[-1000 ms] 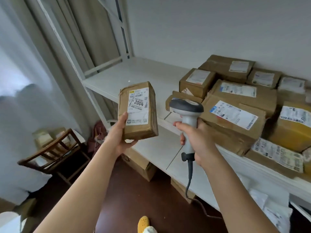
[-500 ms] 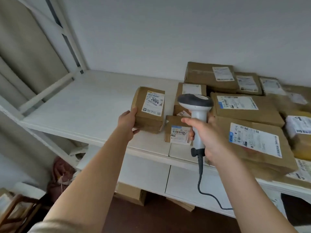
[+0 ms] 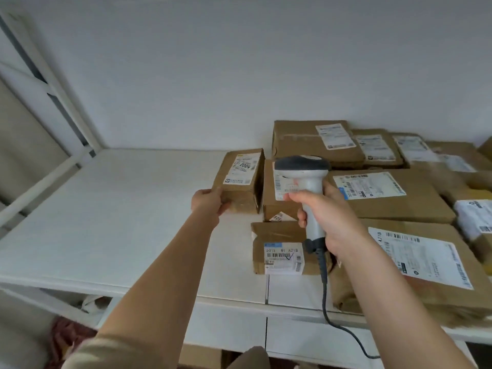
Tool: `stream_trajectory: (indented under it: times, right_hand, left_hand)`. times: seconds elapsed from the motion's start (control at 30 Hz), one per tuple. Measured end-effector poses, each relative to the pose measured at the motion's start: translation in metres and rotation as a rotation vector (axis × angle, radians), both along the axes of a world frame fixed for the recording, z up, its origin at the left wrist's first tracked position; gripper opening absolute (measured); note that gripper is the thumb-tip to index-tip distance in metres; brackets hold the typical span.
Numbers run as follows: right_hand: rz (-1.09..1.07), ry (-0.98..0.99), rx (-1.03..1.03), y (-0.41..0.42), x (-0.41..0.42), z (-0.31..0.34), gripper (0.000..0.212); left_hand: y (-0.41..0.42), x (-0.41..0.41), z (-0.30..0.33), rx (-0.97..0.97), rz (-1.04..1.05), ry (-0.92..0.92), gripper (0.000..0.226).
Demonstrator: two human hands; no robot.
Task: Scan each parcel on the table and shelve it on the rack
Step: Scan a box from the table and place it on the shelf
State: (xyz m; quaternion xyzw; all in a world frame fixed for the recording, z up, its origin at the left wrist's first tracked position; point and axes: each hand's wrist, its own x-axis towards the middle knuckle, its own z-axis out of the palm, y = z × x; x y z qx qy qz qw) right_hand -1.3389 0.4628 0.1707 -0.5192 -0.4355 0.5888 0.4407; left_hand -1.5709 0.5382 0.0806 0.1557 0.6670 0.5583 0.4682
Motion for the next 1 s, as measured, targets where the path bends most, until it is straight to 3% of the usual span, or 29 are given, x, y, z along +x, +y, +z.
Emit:
stream_trajectory:
  times: [0.23,0.33,0.5,0.63,0.8,1.0]
  right_hand:
    - [-0.154,0.037,-0.025,0.012,0.006,0.003,0.027]
    - [-0.2,0.021,-0.025,0.011,0.008,0.005,0.022]
    - [-0.286,0.027,-0.021,0.013,0.007,0.006,0.024]
    - [-0.307,0.026,0.0,0.008,0.004,0.01,0.025]
    - [-0.386,0.009,0.045,-0.012,0.01,0.022,0.024]
    - [-0.593,-0.026,0.097,-0.063,0.048,0.026,0.022]
  left_hand:
    - [0.061,0.016,0.01,-0.031,-0.028,0.069,0.026]
    - [0.075,0.022,0.02,-0.065,-0.056,0.022,0.009]
    - [0.08,0.022,0.027,-0.104,-0.14,-0.006,0.017]
    - [0.069,0.019,0.036,-0.131,-0.086,0.094,0.017]
    - [0.062,0.056,0.087,0.242,0.005,0.387,0.026]
    - [0.02,0.168,0.117,0.559,-0.357,0.229,0.028]
